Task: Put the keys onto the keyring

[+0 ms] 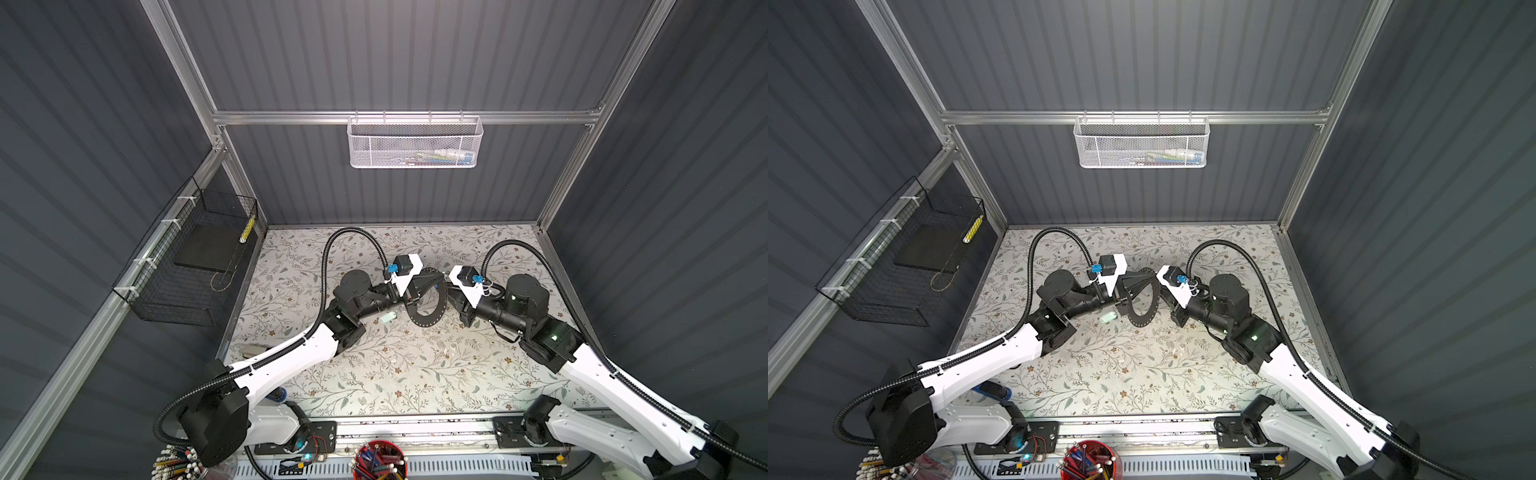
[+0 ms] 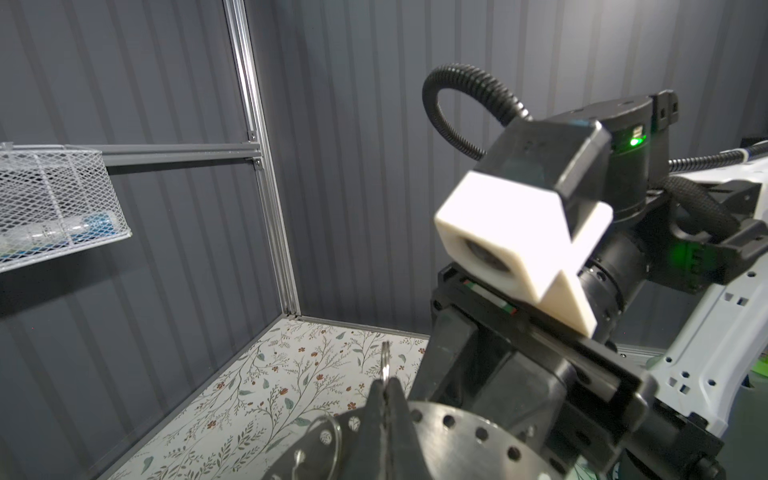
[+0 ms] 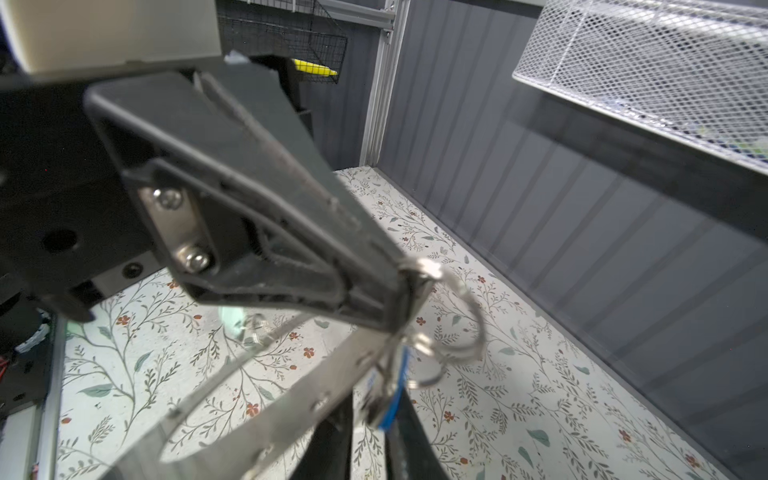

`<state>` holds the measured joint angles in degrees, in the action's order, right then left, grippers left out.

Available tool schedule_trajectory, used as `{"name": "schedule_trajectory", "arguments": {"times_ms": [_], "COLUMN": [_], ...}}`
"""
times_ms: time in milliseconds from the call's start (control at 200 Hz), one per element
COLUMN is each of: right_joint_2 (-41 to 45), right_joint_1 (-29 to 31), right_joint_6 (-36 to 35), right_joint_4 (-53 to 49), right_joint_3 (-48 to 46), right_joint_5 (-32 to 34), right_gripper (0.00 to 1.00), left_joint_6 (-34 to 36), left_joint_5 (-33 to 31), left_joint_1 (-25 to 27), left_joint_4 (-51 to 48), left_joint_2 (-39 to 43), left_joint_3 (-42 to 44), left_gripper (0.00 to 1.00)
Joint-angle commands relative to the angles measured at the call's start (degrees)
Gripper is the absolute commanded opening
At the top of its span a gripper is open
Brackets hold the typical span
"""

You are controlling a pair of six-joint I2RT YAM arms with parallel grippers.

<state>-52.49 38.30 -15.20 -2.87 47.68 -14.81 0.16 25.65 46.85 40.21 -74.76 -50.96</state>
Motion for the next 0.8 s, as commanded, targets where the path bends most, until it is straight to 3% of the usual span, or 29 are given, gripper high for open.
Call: {"name": "schedule_trajectory", "arguments": {"times_ms": [0, 190, 355, 515, 796], "right_joint_2": [4.29, 12.12, 14.2, 13.87, 13.27], "right_joint_1": [0.09, -3.46, -6.61, -8.34, -9.83], "right_joint_6": [-3.81, -6.32, -6.02, -4.35, -2.87], "right_joint_4": [-4.38, -12.45, -15.17, -12.85, -11.35], "right_joint_3": [0.15, -0.6, 0.89, 2.15, 3.26], "right_joint_5": [2.66, -0.49, -6.63, -12.77, -15.63], "right_gripper": [0.34, 0.45, 0.46, 0.42, 0.32], "left_joint_6": [-0.21, 0.64, 0.23, -0.34, 0.97], "left_joint_5": [2.15, 9.53, 17.33, 19.2, 20.09], "left_joint_1": [0.2, -0.14, -0.55, -0.53, -0.54], "left_joint_4": [4.44, 2.85, -0.91, -1.41, -3.54], "left_joint_2": [0.05, -0.36, -2.53, -3.63, -3.5], "left_joint_3": [-0.82, -1.92, -5.27, -6.25, -6.64], "left_gripper": [0.0, 0.0, 0.0, 0.0, 0.0]}}
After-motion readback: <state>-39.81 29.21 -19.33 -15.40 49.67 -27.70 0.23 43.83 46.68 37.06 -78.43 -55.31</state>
